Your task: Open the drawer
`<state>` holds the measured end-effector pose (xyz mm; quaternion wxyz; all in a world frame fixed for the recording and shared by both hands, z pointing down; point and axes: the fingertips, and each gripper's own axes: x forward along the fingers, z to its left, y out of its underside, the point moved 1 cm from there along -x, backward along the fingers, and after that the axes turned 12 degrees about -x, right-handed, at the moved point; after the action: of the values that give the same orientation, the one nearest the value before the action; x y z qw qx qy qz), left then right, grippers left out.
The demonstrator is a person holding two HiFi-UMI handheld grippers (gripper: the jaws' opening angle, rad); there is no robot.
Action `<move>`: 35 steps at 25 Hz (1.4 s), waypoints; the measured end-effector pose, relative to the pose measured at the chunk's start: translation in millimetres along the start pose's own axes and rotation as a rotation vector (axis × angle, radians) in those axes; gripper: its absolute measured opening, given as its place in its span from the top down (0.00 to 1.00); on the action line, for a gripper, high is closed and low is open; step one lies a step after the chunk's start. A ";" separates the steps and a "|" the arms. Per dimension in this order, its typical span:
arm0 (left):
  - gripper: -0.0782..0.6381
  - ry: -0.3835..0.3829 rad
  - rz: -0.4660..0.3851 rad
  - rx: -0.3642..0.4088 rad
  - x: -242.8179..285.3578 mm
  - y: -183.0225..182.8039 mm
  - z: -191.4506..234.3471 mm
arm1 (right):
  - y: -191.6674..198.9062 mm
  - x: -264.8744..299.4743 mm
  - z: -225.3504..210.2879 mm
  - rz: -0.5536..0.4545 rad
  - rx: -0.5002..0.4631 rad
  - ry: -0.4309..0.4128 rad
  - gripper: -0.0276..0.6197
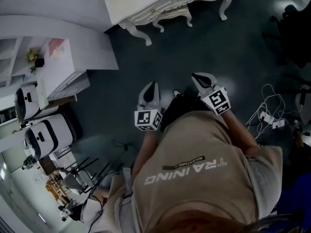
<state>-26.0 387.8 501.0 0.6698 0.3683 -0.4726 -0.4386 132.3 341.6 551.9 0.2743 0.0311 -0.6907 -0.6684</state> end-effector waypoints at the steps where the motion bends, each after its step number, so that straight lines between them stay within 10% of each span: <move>1: 0.88 0.001 0.004 -0.002 5.9 -0.1 4.1 | -0.6 6.9 -4.1 -0.003 0.007 -0.005 0.95; 20: 0.88 0.195 0.032 -0.004 137.0 -68.7 164.9 | -112.2 178.8 -65.4 0.044 -0.043 0.182 0.95; 35: 0.88 0.156 0.076 -0.034 234.2 -92.8 207.9 | -111.9 269.7 -146.1 0.071 -0.023 0.128 0.95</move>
<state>-207.5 120.3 547.9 0.7270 0.3716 -0.4251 -0.3908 -71.1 87.1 531.2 0.3419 0.0459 -0.6646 -0.6628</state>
